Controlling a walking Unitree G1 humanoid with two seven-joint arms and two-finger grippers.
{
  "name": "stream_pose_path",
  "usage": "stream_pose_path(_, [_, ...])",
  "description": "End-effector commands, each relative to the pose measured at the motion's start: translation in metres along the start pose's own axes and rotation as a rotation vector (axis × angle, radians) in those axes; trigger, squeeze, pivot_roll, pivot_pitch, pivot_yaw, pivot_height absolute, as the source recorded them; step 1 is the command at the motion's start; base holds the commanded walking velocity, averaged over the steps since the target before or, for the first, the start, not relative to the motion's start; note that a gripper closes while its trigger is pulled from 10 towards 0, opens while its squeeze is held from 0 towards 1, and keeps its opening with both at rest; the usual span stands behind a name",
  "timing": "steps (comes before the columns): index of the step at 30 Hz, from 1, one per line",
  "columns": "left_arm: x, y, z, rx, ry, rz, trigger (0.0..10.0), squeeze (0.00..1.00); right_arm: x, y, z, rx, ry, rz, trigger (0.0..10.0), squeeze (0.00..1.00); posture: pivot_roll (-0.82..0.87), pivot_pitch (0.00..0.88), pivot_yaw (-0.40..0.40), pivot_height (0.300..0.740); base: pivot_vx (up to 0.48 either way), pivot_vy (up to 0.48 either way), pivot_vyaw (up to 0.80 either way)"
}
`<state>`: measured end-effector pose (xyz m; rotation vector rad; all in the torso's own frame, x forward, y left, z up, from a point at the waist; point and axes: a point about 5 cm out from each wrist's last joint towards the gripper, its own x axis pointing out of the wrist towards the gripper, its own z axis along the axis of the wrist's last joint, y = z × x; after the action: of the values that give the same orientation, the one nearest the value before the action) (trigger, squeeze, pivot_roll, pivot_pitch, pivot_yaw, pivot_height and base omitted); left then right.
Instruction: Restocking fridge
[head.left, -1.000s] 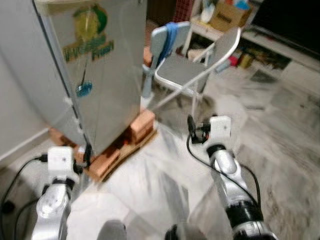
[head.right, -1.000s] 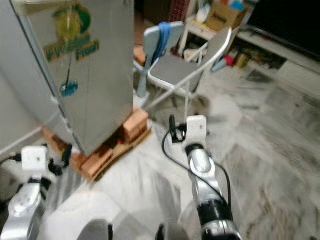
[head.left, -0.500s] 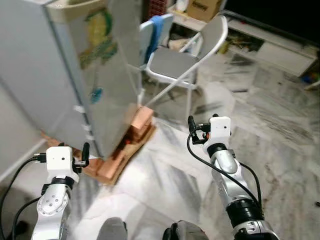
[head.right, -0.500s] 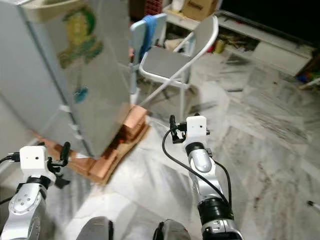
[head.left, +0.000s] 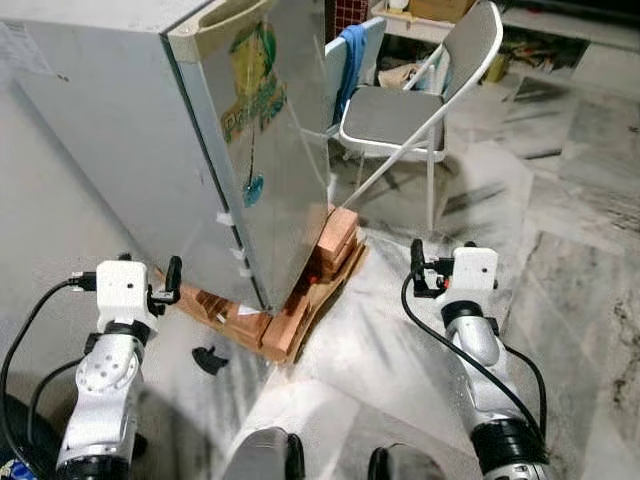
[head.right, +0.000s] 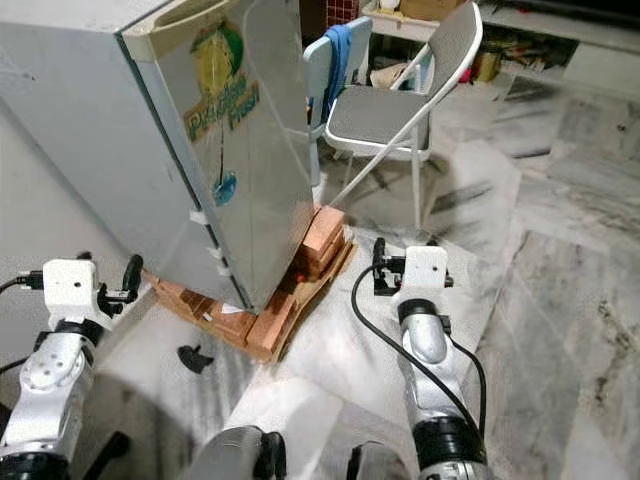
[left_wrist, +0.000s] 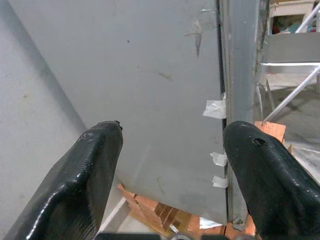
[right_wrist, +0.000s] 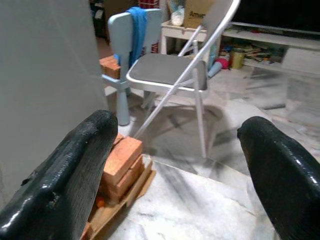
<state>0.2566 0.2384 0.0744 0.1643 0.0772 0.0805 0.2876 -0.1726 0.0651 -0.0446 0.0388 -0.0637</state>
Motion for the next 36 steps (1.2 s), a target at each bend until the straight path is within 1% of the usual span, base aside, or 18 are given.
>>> stream_pose_path(1, [0.002, -0.003, -0.001, -0.012, 0.004, -0.003, 10.0, 0.0, 0.002, 0.001, 0.005, -0.023, -0.014, 0.024, 10.0, 0.0, 0.12, 0.082, 0.025, 0.74, 0.0, 0.0, -0.56])
stream_pose_path(2, [0.001, -0.004, -0.001, -0.019, 0.003, -0.004, 10.0, 0.0, 0.002, 0.002, 0.006, -0.027, -0.015, 0.03, 10.0, 0.0, 0.13, 0.087, 0.002, 0.74, 0.0, 0.24, -0.55])
stream_pose_path(3, [0.0, -0.006, -0.002, -0.023, 0.005, -0.005, 10.0, 0.0, 0.003, 0.002, 0.006, -0.025, -0.013, 0.032, 10.0, 0.0, 0.13, 0.087, 0.002, 0.74, 0.0, 0.244, -0.49])
stream_pose_path(4, [-0.002, -0.009, -0.004, -0.028, 0.008, -0.007, 10.0, 0.0, 0.005, 0.002, 0.008, -0.024, -0.013, 0.039, 10.0, 0.0, 0.14, 0.096, -0.022, 0.74, 0.0, 0.251, 0.0])
stream_pose_path(7, [-0.007, -0.014, -0.008, -0.038, 0.019, -0.011, 10.0, 0.0, 0.008, 0.004, 0.01, -0.026, -0.011, 0.049, 10.0, 0.0, 0.15, 0.108, -0.043, 0.74, 0.0, 0.356, 0.0])
stream_pose_path(8, [-0.011, -0.015, -0.011, -0.044, 0.027, -0.012, 10.0, 0.0, 0.01, 0.005, 0.013, -0.02, -0.019, 0.056, 10.0, 0.0, 0.15, 0.115, -0.047, 0.74, 0.0, 0.48, 0.0])
stream_pose_path(9, [-0.018, -0.016, -0.017, -0.053, 0.045, -0.008, 10.0, 0.0, 0.011, 0.008, 0.017, -0.013, -0.03, 0.068, 10.0, 0.0, 0.15, 0.106, -0.05, 0.74, 0.0, 0.48, 0.0])
stream_pose_path(10, [-0.022, -0.016, -0.021, -0.055, 0.055, -0.004, 10.0, 0.0, 0.01, 0.009, 0.017, -0.012, -0.031, 0.072, 10.0, 0.0, 0.15, 0.098, -0.054, 0.74, 0.0, 0.48, 0.0])
stream_pose_path(14, [-0.03, -0.018, -0.03, -0.05, 0.071, 0.0, 10.0, 0.0, 0.006, 0.011, 0.012, -0.009, -0.014, 0.078, 10.0, 0.0, 0.15, 0.085, -0.058, 0.74, 0.0, 0.48, 0.0])
stream_pose_path(17, [-0.029, -0.021, -0.028, -0.048, 0.059, -0.008, 10.0, 0.0, 0.004, 0.012, 0.01, -0.012, -0.006, 0.086, 10.0, 0.0, 0.15, 0.084, -0.059, 0.74, 0.0, 0.48, 0.0])
stream_pose_path(19, [-0.027, -0.025, -0.025, -0.023, 0.046, -0.03, 10.0, 0.0, 0.004, 0.012, 0.01, -0.016, -0.002, 0.085, 10.0, 0.0, 0.15, 0.087, -0.06, 0.74, 0.0, 0.409, 0.0])
stream_pose_path(21, [-0.025, -0.03, -0.023, -0.021, 0.041, -0.064, 10.0, 0.0, 0.005, 0.012, 0.01, -0.018, 0.003, 0.089, 10.0, 0.0, 0.14, 0.09, -0.063, 0.74, 0.0, 0.0, -0.72])
stream_pose_path(24, [-0.025, -0.033, -0.022, -0.031, 0.037, -0.082, 10.0, 0.0, 0.005, 0.011, 0.011, -0.028, -0.001, 0.091, 10.0, 0.0, 0.14, 0.092, -0.066, 0.74, 0.0, 0.0, -0.8])
stream_pose_path(27, [-0.025, -0.038, -0.022, -0.053, 0.029, -0.114, 10.0, 0.0, 0.005, 0.01, 0.011, -0.032, 0.002, 0.096, 10.0, 0.0, 0.14, 0.095, -0.073, 0.74, 0.0, 0.0, -0.8])
stream_pose_path(32, [-0.025, -0.041, -0.019, -0.062, 0.012, -0.131, 10.0, 0.0, 0.005, 0.013, 0.012, -0.037, 0.003, 0.105, 10.0, 0.0, 0.14, 0.098, -0.074, 0.74, 0.0, 0.0, -0.8])
stream_pose_path(36, [-0.026, -0.044, -0.017, -0.072, -0.002, -0.153, 10.0, 0.0, 0.005, 0.014, 0.011, -0.038, 0.004, 0.109, 10.0, 0.0, 0.15, 0.101, -0.074, 0.74, 0.317, 0.0, -0.8])
